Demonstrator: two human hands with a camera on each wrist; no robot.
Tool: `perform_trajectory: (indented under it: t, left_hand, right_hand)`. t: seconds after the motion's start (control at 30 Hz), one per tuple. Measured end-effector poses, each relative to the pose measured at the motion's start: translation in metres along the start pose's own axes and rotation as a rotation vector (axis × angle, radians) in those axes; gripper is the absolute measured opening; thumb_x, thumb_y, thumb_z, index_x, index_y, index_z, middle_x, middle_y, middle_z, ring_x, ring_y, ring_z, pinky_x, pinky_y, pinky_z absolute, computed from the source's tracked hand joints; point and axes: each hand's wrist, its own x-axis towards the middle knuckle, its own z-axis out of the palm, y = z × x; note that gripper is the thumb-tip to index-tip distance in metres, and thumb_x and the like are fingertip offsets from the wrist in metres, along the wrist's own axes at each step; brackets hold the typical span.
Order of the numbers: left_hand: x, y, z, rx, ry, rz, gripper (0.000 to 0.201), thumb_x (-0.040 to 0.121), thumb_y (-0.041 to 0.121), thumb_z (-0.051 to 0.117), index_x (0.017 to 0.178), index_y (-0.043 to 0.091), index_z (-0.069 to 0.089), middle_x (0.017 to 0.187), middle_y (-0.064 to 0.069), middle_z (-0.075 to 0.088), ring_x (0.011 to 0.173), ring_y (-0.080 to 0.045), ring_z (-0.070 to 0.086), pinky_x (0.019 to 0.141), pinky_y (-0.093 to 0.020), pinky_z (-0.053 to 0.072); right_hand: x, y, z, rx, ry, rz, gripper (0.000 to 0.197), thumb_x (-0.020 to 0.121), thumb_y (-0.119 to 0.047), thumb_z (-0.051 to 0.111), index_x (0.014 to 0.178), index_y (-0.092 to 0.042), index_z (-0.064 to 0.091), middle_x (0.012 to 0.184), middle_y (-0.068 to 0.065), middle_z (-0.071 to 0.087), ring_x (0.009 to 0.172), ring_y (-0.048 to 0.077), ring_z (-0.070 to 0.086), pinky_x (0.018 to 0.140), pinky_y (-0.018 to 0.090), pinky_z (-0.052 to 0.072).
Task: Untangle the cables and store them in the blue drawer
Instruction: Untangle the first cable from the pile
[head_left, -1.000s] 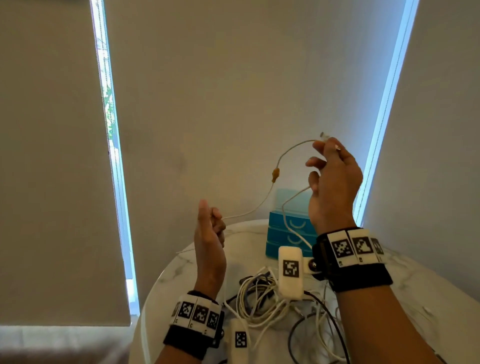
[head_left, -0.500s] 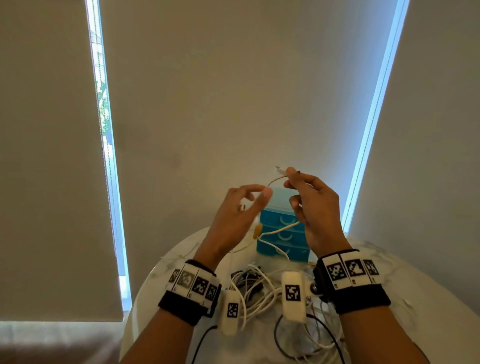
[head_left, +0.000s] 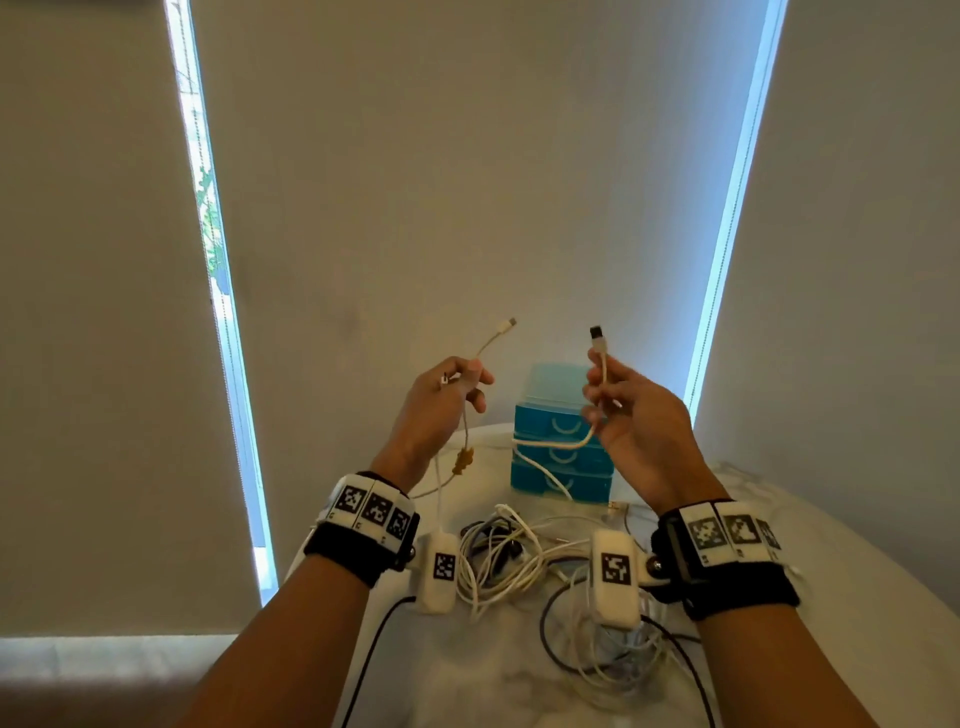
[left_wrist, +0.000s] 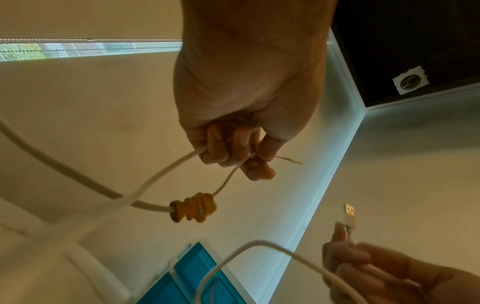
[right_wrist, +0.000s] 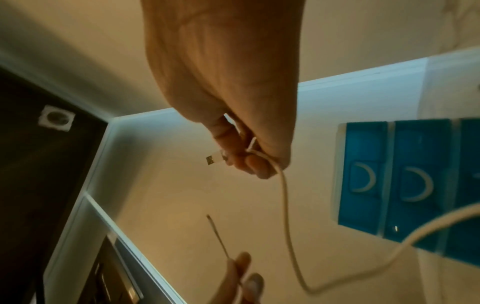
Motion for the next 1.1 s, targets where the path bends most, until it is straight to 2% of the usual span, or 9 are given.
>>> perform_trajectory:
  t: [0.1, 0.23, 0.37, 0.6, 0.73, 0.8, 0.87, 0.97, 1.1]
  left_hand:
    - [-0.008, 0.006, 0.005, 0.036, -0.084, 0.077, 0.032, 0.114, 0.043, 0.047, 0.104, 0.028, 0.074, 0.08, 0.004, 0.069, 0.054, 0.001, 0.046, 0.065, -0.029, 0.037]
    - [-0.019, 0.008, 0.016, 0.127, -0.23, 0.15, 0.034, 0.113, 0.047, 0.05, 0.1, 0.026, 0.073, 0.075, 0.006, 0.067, 0.061, -0.004, 0.049, 0.068, -0.029, 0.04]
    - [-0.023, 0.003, 0.019, 0.224, -0.306, 0.148, 0.034, 0.112, 0.047, 0.05, 0.104, 0.026, 0.074, 0.081, 0.009, 0.071, 0.076, -0.008, 0.062, 0.08, -0.032, 0.049]
    - [-0.019, 0.003, 0.0, 0.4, -0.139, 0.189, 0.046, 0.097, 0.067, 0.062, 0.13, 0.035, 0.063, 0.125, 0.007, 0.055, 0.104, -0.002, 0.06, 0.088, -0.021, 0.049]
    - [-0.031, 0.011, -0.004, 0.485, -0.226, 0.631, 0.048, 0.102, 0.06, 0.062, 0.074, 0.022, 0.065, 0.067, 0.001, 0.059, 0.064, -0.01, 0.05, 0.071, -0.034, 0.045]
    - [-0.015, 0.0, -0.031, 0.931, -0.153, 0.982, 0.058, 0.106, 0.059, 0.05, 0.062, 0.022, 0.056, 0.06, 0.004, 0.052, 0.068, -0.017, 0.045, 0.076, -0.039, 0.037]
    - [0.022, -0.013, -0.084, 1.454, -0.033, 0.719, 0.06, 0.107, 0.061, 0.032, 0.078, 0.023, 0.069, 0.084, -0.002, 0.069, 0.091, -0.025, 0.055, 0.092, -0.045, 0.04]
    - [0.048, -0.029, -0.147, 1.76, 0.048, -0.234, 0.059, 0.103, 0.067, 0.04, 0.129, 0.022, 0.068, 0.144, -0.017, 0.061, 0.143, -0.042, 0.043, 0.127, -0.065, 0.015]
    - [0.044, -0.026, -0.103, 1.405, 0.025, -0.018, 0.072, 0.098, 0.079, 0.045, 0.135, 0.019, 0.064, 0.135, -0.004, 0.07, 0.132, -0.031, 0.058, 0.118, -0.053, 0.034]
  right_hand:
    - [-0.004, 0.012, 0.009, -0.099, -0.017, 0.132, 0.022, 0.093, -0.02, 0.058, 0.111, -0.008, 0.053, 0.07, -0.002, 0.041, 0.06, 0.012, 0.039, 0.057, 0.028, 0.037]
    - [-0.007, 0.033, 0.035, -0.483, 0.052, -0.016, 0.039, 0.093, -0.051, 0.079, 0.115, -0.019, 0.072, 0.084, 0.0, 0.061, 0.068, 0.012, 0.052, 0.058, 0.024, 0.047]
    - [-0.007, 0.041, 0.046, -0.492, 0.083, -0.186, 0.029, 0.106, -0.051, 0.061, 0.102, -0.031, 0.081, 0.1, -0.008, 0.078, 0.094, 0.013, 0.073, 0.077, 0.028, 0.059]
    - [-0.002, 0.041, 0.035, -0.25, 0.123, -0.202, 0.051, 0.111, -0.054, 0.039, 0.096, -0.015, 0.068, 0.069, -0.002, 0.056, 0.056, 0.007, 0.044, 0.056, 0.024, 0.037]
    - [-0.001, 0.037, 0.033, -0.282, 0.098, -0.176, 0.051, 0.111, -0.055, 0.038, 0.095, -0.015, 0.065, 0.067, -0.003, 0.053, 0.053, 0.007, 0.042, 0.05, 0.02, 0.036]
    - [0.002, 0.026, 0.025, -0.27, 0.108, -0.195, 0.049, 0.111, -0.055, 0.04, 0.094, -0.015, 0.064, 0.065, -0.004, 0.052, 0.053, 0.007, 0.041, 0.048, 0.02, 0.035]
    - [0.007, 0.013, 0.018, -0.271, 0.124, -0.235, 0.048, 0.111, -0.054, 0.042, 0.092, -0.016, 0.064, 0.064, -0.005, 0.051, 0.052, 0.006, 0.042, 0.048, 0.019, 0.037]
    - [0.011, 0.001, 0.016, -0.236, 0.107, -0.26, 0.048, 0.111, -0.053, 0.042, 0.088, -0.017, 0.064, 0.062, -0.006, 0.05, 0.052, 0.005, 0.043, 0.052, 0.02, 0.038]
    - [0.014, 0.005, 0.027, -0.202, 0.025, -0.192, 0.049, 0.112, -0.053, 0.041, 0.087, -0.016, 0.062, 0.064, -0.004, 0.049, 0.055, 0.008, 0.043, 0.059, 0.026, 0.036]
